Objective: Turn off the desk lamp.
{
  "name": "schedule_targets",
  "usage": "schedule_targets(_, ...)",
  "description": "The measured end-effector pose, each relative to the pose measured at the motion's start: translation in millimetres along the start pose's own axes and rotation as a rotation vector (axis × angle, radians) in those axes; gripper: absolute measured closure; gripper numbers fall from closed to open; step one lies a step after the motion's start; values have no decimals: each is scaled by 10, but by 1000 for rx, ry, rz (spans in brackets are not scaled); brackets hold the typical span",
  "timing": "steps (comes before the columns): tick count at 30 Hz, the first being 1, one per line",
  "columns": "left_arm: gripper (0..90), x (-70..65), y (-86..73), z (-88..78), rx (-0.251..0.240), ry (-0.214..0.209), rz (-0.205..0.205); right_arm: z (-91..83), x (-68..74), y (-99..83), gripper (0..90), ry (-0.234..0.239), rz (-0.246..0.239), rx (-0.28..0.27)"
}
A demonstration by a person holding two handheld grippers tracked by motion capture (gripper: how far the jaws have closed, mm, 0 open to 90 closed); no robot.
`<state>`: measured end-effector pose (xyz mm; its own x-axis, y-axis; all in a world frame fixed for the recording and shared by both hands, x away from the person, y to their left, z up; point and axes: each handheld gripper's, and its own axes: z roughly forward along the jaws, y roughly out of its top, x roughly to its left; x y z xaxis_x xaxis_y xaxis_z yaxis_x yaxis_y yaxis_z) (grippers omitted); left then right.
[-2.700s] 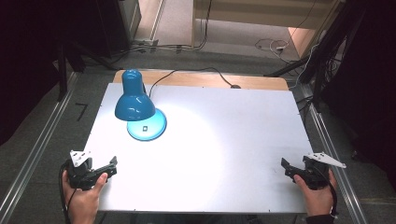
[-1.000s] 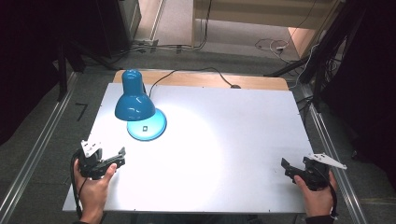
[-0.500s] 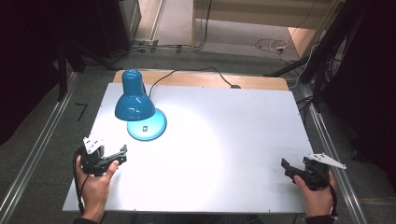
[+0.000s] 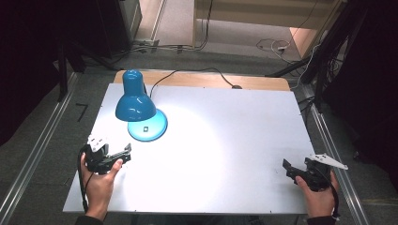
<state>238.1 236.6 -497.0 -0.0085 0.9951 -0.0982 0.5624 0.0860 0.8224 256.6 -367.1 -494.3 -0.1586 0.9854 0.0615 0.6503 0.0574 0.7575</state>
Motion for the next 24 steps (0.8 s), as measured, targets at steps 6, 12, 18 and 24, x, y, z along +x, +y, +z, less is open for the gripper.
schedule_targets(6, 116, -10, 18, 18, 0, 4, 4, -1, 0, 0, 111, 0, -1, -1)
schedule_targets(12, 122, -20, 34, 39, -5, 0, -1, 1, 1, 1, 111, 1, 2, 0)
schedule_targets(18, 122, -45, 46, 68, -8, -3, 1, 9, -1, -1, 111, 1, -1, 2)
schedule_targets(24, 146, -57, 56, 95, -10, -4, 4, 12, -2, -2, 111, 0, -4, 2)
